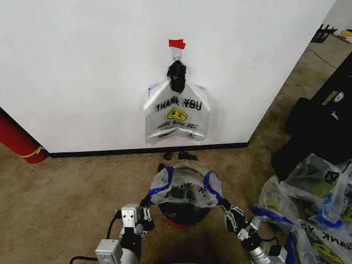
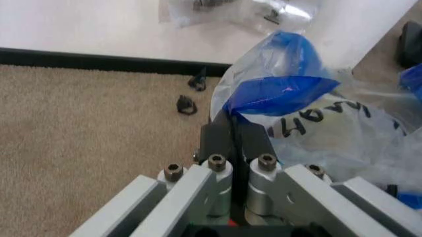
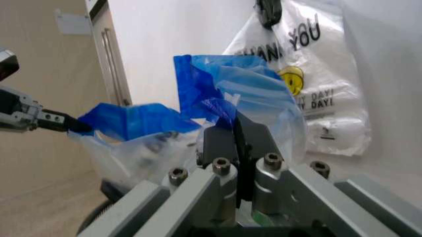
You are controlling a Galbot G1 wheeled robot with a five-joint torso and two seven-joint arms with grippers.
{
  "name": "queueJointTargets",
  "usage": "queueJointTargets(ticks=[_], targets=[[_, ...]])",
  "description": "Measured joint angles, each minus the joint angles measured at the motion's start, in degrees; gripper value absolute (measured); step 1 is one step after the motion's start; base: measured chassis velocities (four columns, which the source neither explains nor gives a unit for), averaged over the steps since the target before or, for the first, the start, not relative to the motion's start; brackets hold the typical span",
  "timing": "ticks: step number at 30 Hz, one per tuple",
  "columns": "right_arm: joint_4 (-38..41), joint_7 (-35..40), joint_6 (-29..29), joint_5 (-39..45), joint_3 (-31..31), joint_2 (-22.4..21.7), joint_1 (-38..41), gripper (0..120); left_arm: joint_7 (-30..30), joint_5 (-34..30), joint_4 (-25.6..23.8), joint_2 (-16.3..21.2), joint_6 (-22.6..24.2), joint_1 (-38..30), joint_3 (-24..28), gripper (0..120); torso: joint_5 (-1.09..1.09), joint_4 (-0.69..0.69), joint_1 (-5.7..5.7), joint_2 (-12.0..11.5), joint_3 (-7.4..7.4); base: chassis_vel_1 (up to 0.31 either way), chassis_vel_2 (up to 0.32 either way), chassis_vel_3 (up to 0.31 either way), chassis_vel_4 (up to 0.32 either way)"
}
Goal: Pick up the garbage bag from the wall and place it over the trash bin.
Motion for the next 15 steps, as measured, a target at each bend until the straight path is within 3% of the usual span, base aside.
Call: queueJointTargets(ticks=[5, 7, 9, 11, 15], targets=[[-0.4, -1.3, -0.4, 0.4, 0.3, -0.4, 0.0, 0, 0.0, 0.4, 0.3, 0.2, -0.1, 0.1, 0.1, 0, 0.01, 0.0, 0.0, 0.0, 0.0, 0.0, 0.0, 0.0, 0.0], [-1.7, -4.3, -1.5, 1.2, 1.0, -1.1, -0.1, 0, 0.0, 1.6, 1.4, 0.8, -0.3, 0.4, 0.2, 0, 0.03, 0.03, 0.0, 0.0, -0.01, 0.0, 0.0, 0.0, 0.0], [-3.7, -8.5, -2.4, 1.7, 1.7, -1.6, -0.4, 0, 0.0, 3.3, 2.9, 1.5, -0.3, 0.6, 0.3, 0, -0.04, -0.04, 0.0, 0.0, 0.0, 0.0, 0.0, 0.0, 0.0], [-6.1, -12.4, -3.0, 1.7, 2.1, -1.6, -0.1, 0, -0.4, 5.1, 4.7, 2.1, -0.3, 0.8, 0.2, 0, 0.05, 0.0, 0.0, 0.0, 0.0, 0.0, 0.0, 0.0, 0.0], [-9.4, -16.0, -3.4, 1.5, 2.5, -1.4, 0.8, 0, -1.0, 7.1, 7.4, 3.3, -0.1, 0.9, -0.4, 0, 0.02, 0.0, 0.0, 0.0, 0.0, 0.0, 0.0, 0.0, 0.0]])
